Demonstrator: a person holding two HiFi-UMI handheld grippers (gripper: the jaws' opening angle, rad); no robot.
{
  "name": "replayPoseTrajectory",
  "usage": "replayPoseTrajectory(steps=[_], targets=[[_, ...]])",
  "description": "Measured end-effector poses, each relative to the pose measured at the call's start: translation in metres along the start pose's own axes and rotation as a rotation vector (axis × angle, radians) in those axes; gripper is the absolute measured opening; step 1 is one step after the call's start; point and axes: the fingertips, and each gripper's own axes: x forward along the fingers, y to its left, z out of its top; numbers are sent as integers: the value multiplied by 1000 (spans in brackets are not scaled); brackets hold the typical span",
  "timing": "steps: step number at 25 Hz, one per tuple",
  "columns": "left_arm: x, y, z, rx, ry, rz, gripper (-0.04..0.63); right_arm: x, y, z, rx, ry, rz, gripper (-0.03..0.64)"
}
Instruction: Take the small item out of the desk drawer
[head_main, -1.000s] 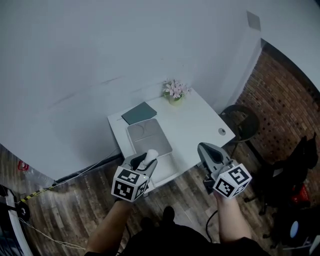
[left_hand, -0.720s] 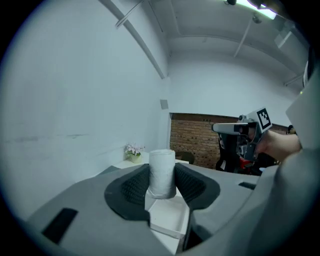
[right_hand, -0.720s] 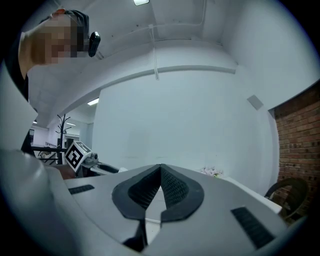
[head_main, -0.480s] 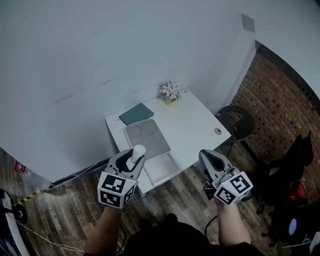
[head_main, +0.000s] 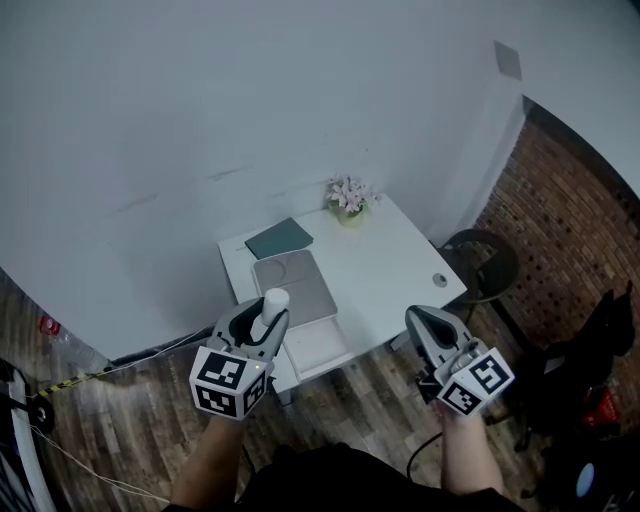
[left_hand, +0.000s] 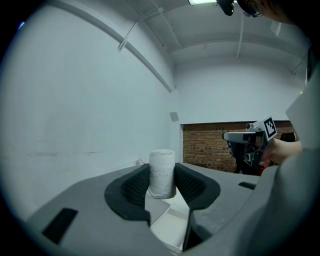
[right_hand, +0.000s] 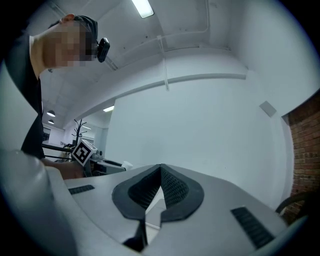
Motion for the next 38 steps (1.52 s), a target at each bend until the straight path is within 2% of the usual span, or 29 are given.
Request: replayPoseTrajectory(steps=[8, 24, 38], targets=[[15, -11, 9, 9, -7, 44, 166, -11, -26, 4, 12, -35, -18, 3], [25, -37, -2, 4, 23, 7, 166, -28, -29, -8, 9, -21, -27, 3], [18, -42, -3, 9, 27, 2, 166, -35, -26, -13, 30, -9, -45, 3]])
